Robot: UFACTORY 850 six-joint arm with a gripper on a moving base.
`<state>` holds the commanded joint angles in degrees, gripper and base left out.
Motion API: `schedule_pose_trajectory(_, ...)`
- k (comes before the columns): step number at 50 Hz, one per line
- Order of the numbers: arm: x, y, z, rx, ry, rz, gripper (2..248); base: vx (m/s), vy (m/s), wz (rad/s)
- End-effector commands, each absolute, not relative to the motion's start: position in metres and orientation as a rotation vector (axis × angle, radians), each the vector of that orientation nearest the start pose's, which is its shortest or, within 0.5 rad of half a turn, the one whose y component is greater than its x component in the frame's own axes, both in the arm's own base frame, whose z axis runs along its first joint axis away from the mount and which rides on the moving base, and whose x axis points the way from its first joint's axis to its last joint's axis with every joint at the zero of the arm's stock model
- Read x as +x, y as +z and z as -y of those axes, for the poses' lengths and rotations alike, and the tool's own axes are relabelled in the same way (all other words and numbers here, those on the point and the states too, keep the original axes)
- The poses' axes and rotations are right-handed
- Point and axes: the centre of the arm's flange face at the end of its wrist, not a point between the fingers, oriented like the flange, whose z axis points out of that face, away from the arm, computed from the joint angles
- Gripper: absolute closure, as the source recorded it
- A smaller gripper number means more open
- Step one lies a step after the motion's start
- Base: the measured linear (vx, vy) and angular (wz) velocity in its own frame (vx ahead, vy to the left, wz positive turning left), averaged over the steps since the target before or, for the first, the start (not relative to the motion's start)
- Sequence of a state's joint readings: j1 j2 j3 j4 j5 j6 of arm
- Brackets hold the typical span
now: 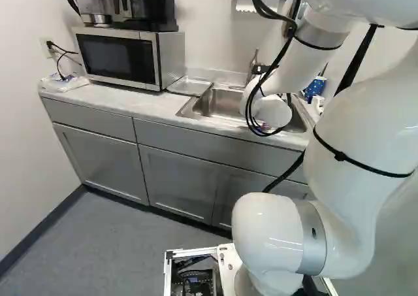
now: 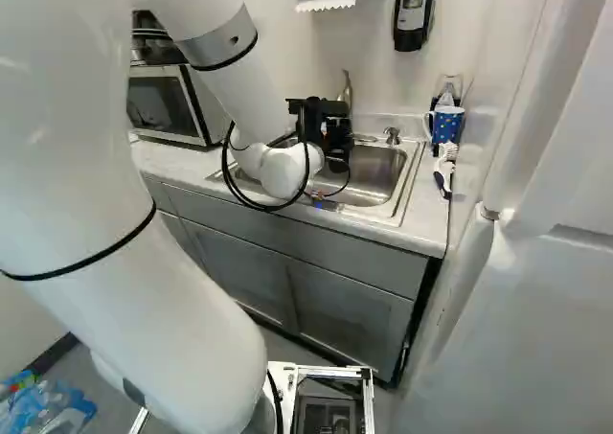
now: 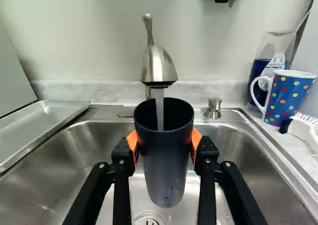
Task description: Rinse the cup and place it in the tray
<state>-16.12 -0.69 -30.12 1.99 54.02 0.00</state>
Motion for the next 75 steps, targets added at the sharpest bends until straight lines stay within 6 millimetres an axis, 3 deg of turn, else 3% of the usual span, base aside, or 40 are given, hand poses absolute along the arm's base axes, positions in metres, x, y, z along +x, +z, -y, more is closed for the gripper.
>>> schedule_pose_trajectory(75, 0.4163, 0.4463, 0.1229, -2.469, -2.206, -0.407, 128, 0.0, 0.0, 0.0)
